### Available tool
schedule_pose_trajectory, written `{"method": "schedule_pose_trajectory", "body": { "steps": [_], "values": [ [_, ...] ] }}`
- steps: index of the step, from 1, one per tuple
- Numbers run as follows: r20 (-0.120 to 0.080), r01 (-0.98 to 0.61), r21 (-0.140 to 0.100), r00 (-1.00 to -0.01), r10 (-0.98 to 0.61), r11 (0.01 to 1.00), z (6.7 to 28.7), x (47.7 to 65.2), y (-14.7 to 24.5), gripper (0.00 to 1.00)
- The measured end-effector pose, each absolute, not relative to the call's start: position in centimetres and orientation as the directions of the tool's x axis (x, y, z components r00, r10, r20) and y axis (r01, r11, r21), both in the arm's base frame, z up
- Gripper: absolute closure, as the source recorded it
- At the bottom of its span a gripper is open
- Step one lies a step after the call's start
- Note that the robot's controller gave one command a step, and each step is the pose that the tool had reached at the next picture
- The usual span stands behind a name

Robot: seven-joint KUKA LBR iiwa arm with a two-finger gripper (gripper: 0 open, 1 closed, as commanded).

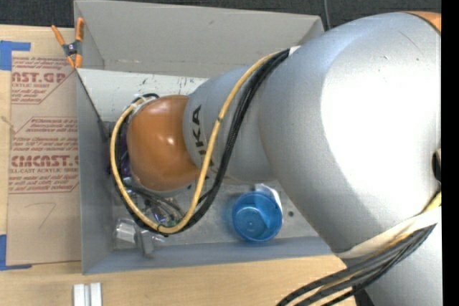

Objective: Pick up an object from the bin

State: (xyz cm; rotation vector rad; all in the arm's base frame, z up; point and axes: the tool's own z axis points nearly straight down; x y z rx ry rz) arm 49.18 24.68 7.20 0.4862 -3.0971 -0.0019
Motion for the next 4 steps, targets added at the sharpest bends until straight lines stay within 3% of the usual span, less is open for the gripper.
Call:
{"method": "schedule_pose_trajectory", "body": {
  "steps": [1,2,3,4],
  "values": [
    [-0.005,-0.387,0.003,-0.922,-0.387,0.922,14.3,49.3,24.5,0.0],
    [0.014,-0.066,0.001,-0.998,-0.066,0.998,9.8,48.1,24.4,0.0],
    [-0.02,-0.327,0.005,-0.945,-0.326,0.945,7.2,48.4,23.6,0.0],
    [0.013,0.151,-0.001,-0.988,0.151,0.989,6.9,48.2,22.0,1.0]
  ]
}}
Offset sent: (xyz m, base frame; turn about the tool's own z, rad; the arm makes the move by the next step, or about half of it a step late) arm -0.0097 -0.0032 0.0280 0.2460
